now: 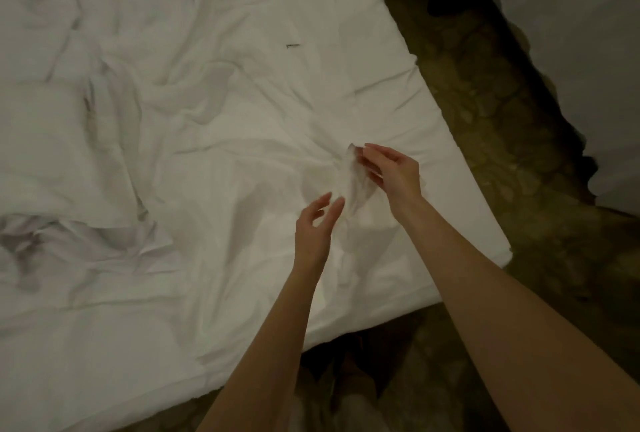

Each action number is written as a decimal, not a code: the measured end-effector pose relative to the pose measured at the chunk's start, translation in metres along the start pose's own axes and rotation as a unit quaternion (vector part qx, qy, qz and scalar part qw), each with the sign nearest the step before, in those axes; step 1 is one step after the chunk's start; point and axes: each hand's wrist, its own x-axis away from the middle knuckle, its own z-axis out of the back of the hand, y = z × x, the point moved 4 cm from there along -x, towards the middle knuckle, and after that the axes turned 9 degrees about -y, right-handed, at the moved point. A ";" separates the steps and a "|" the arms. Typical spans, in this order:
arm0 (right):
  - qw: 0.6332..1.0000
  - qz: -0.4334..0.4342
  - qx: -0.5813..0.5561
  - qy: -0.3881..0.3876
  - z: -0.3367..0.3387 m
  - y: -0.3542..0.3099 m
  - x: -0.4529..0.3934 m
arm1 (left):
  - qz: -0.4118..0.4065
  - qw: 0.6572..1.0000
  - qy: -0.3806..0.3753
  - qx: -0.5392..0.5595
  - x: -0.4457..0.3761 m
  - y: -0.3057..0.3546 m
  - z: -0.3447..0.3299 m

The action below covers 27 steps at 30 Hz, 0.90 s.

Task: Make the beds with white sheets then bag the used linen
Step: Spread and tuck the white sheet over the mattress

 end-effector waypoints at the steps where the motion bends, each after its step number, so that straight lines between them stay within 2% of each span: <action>1: 1.000 0.006 0.004 0.002 -0.005 -0.004 -0.006 | -0.003 1.000 -0.015 -0.018 -0.007 0.003 0.001; 5: 0.999 0.031 0.007 0.027 -0.028 -0.024 -0.027 | -0.011 0.996 -0.030 -0.084 -0.035 0.015 0.006; 11: 0.996 0.053 0.018 0.069 -0.057 -0.055 -0.070 | 0.055 0.990 -0.126 -0.026 -0.072 0.038 0.017; 14: 0.990 0.069 0.057 0.113 -0.066 -0.067 -0.098 | 0.015 0.993 -0.111 0.028 -0.098 0.064 0.039; 17: 0.979 0.091 0.118 0.138 -0.076 -0.076 -0.128 | -0.048 0.996 -0.070 -0.006 -0.132 0.101 0.072; 19: 0.975 0.096 0.142 0.142 -0.086 -0.082 -0.148 | -0.057 0.996 -0.068 -0.033 -0.157 0.125 0.092; 27: 0.985 0.085 0.100 0.111 -0.131 -0.106 -0.233 | 0.081 0.991 -0.106 -0.021 -0.253 0.190 0.124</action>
